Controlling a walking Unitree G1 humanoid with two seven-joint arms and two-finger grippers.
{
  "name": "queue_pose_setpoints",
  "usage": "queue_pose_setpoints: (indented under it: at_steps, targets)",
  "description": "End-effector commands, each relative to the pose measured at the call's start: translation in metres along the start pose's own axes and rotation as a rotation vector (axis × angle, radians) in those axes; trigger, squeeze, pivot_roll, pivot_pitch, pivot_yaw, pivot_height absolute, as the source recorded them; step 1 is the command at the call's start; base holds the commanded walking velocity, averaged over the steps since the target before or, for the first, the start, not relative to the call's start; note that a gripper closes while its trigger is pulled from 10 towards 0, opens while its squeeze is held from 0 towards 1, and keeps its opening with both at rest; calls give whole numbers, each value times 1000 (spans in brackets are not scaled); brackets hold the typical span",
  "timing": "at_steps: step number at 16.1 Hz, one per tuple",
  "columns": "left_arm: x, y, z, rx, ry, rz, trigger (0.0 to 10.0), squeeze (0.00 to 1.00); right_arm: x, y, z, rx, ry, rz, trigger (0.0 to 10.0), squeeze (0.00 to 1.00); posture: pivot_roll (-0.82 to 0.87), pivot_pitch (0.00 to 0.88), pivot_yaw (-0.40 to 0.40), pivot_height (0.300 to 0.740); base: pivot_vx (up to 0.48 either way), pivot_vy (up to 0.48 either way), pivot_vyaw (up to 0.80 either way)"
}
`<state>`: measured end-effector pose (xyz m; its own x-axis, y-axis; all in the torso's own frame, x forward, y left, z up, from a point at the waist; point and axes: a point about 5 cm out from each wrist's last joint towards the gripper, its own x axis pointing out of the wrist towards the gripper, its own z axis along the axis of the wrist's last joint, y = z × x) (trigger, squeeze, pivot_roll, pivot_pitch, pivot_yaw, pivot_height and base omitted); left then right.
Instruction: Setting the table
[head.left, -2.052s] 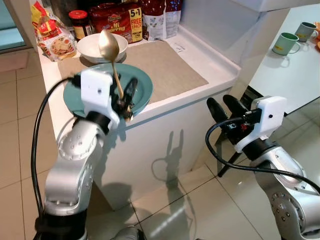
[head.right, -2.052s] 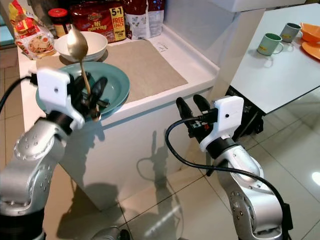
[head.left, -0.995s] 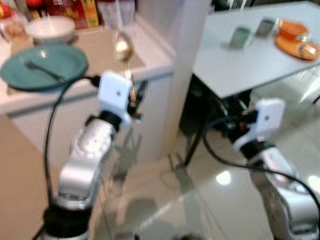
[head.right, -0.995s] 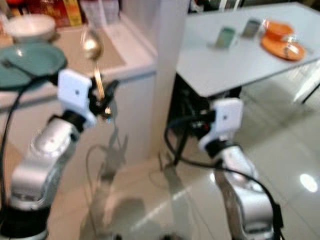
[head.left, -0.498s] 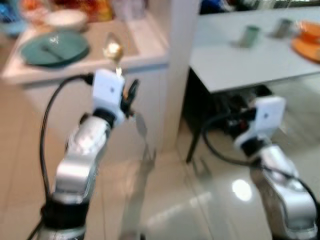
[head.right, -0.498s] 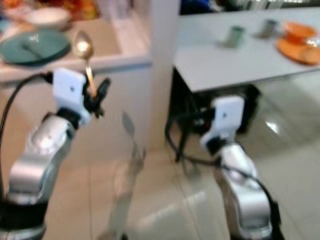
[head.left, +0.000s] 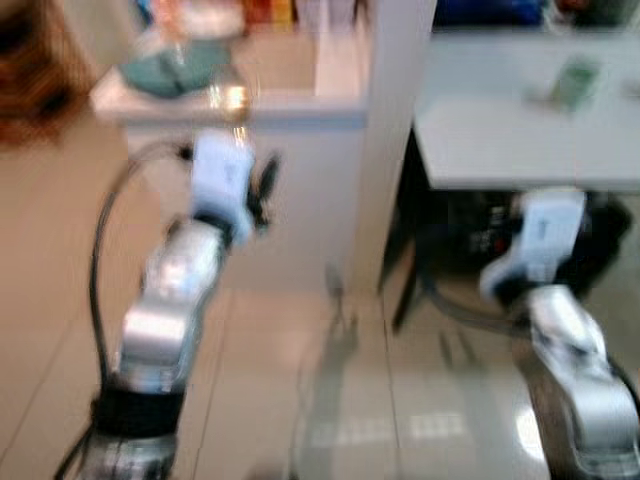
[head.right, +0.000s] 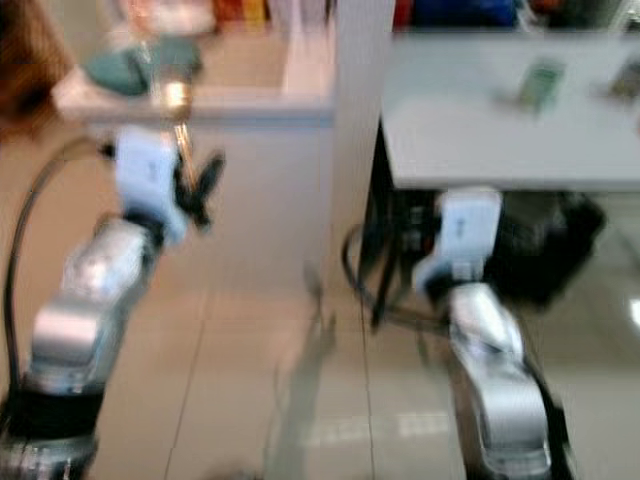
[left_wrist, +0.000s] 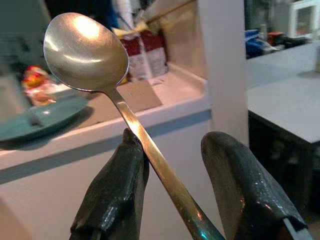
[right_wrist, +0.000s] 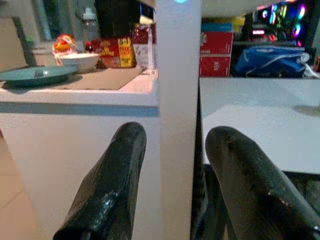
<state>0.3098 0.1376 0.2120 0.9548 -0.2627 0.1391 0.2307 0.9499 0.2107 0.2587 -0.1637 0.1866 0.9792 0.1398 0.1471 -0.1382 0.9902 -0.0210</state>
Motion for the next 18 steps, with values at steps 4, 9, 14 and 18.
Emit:
queue_pose_setpoints:
  at_steps: [4, 9, 14, 18]
  targets:
    - [4, -2, 5, 14, -24, -19, 10000, 0, 1, -7, 0, -43, -1, -62, 10000, 0, 53, 33, 79, 740, 0, -480, 713]
    - [5, -3, 2, 10, -20, -11, 10000, 0, 0, -16, 0, -46, 5, -121, 10000, 0, 38, 38, 77, 740, 0, -480, 0]
    - [2, 0, 0, 17, -13, 3, 10000, 0, 1, -20, 0, -14, 6, -160, 10000, 0, 45, 43, 65, 740, 0, -480, 0]
    - [1, 3, -5, -23, 28, 45, 10000, 0, 0, -22, -1, 2, 19, -178, 10000, 0, 47, 53, 60, 740, 0, -240, 0]
